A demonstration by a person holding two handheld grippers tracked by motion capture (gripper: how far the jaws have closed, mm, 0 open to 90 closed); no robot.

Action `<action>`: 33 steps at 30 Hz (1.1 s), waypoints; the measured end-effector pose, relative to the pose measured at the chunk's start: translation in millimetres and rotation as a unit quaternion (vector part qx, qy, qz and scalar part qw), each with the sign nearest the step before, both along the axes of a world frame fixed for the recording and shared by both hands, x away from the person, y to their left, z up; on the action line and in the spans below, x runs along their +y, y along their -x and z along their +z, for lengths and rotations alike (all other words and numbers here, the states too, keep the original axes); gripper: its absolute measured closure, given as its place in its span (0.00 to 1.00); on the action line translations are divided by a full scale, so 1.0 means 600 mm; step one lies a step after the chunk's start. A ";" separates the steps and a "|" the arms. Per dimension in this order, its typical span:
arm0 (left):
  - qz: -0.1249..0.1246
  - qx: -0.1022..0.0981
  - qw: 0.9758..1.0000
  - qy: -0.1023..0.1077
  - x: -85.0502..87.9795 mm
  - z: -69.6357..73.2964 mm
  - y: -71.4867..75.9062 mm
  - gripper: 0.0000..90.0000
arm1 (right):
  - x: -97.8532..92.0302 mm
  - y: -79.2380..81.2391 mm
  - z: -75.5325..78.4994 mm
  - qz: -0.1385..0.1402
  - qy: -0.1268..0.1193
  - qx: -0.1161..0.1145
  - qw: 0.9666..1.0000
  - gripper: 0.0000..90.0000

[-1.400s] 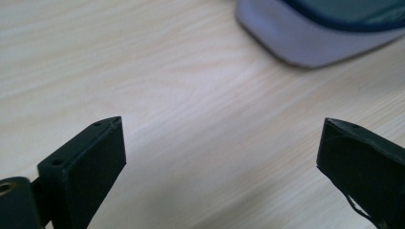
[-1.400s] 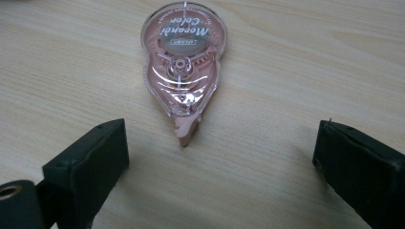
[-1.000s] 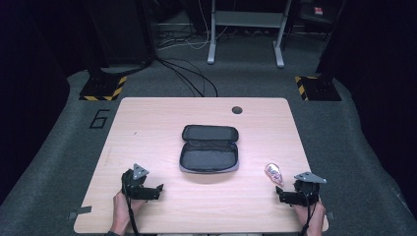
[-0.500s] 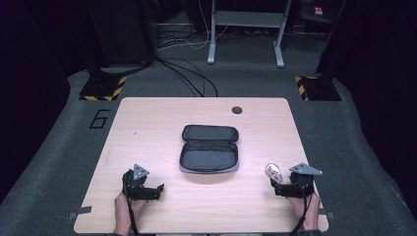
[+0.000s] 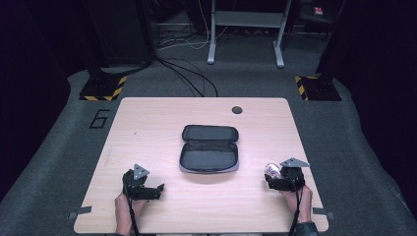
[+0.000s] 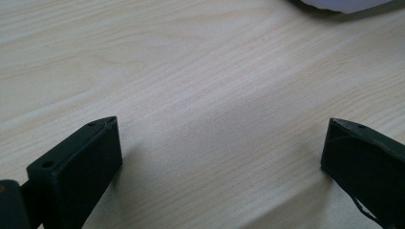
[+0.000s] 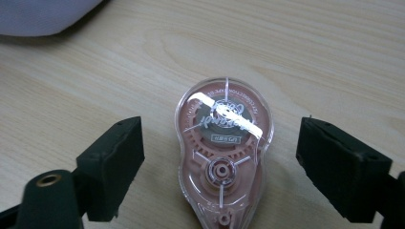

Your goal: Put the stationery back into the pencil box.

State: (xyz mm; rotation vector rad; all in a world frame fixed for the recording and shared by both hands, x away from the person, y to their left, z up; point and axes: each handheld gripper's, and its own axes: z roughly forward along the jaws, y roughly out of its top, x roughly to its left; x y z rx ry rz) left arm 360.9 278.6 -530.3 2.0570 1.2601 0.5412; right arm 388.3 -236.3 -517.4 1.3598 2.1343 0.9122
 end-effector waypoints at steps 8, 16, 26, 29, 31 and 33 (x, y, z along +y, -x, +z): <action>0.000 0.000 1.000 0.000 0.000 0.000 0.000 0.00 | 0.006 -0.003 -0.004 -0.005 0.003 0.009 1.000 0.34; 0.000 -0.001 1.000 -0.001 0.000 0.000 0.000 0.00 | 0.000 0.004 -0.005 -0.001 -0.014 0.007 1.000 0.54; 0.000 -0.001 1.000 0.000 0.000 0.000 0.000 0.00 | 0.001 0.009 -0.007 -0.006 -0.013 -0.006 1.000 0.55; 0.000 -0.001 1.000 0.000 0.000 0.000 0.000 0.00 | 0.001 0.012 -0.006 -0.009 -0.013 -0.008 1.000 0.55; 0.000 -0.001 1.000 0.000 0.000 0.000 0.000 0.00 | 0.002 0.014 -0.004 -0.011 -0.019 -0.010 1.000 0.55; 0.000 -0.001 1.000 -0.001 0.000 0.000 0.000 0.00 | 0.003 0.017 -0.002 -0.013 -0.026 -0.011 1.000 0.55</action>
